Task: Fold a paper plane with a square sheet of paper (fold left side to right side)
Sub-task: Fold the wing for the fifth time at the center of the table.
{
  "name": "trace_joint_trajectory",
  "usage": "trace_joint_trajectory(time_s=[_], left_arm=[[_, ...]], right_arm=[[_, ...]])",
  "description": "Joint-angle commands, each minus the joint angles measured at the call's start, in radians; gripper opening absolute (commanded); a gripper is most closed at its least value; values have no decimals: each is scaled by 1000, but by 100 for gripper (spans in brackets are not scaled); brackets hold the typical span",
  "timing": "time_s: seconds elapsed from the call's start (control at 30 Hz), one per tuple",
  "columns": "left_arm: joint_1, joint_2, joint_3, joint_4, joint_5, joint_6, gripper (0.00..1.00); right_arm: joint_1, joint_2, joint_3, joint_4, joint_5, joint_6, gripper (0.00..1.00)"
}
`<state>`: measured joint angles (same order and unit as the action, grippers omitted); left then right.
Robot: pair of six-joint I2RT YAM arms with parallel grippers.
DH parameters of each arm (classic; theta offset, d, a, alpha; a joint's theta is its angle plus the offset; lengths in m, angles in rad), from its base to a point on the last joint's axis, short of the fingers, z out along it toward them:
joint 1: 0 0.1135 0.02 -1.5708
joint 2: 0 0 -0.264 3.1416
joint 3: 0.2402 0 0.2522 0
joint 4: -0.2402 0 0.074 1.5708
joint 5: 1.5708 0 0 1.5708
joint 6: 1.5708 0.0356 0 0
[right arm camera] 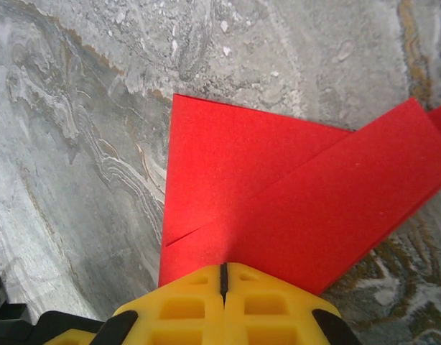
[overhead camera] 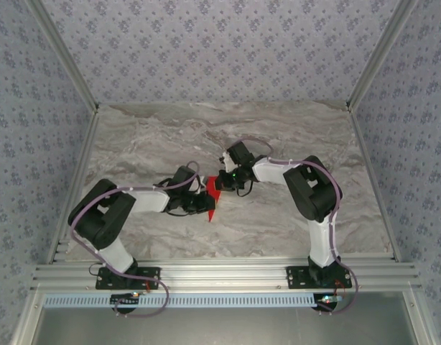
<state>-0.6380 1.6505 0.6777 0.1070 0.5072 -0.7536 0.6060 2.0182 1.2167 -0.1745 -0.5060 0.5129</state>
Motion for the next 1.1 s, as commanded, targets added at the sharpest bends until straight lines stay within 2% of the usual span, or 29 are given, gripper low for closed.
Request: trace_joint_trajectory(time_s=[0.0,0.27,0.63,1.07], left_arm=[[-5,-88,-8,-61,12,-4,17],[-14,-193,3,-78,72,-34,21],[-47,-59,29,-51,78,-28,24],[-49,2,16,-81,44,-8,23]], right_arm=[[-3,38,14,-98,70,-3,2],[-3,42,16,-106,79,-8,2],[3,50,24,-129,94,-19,2],[5,50,32,-149,108,-28,2]])
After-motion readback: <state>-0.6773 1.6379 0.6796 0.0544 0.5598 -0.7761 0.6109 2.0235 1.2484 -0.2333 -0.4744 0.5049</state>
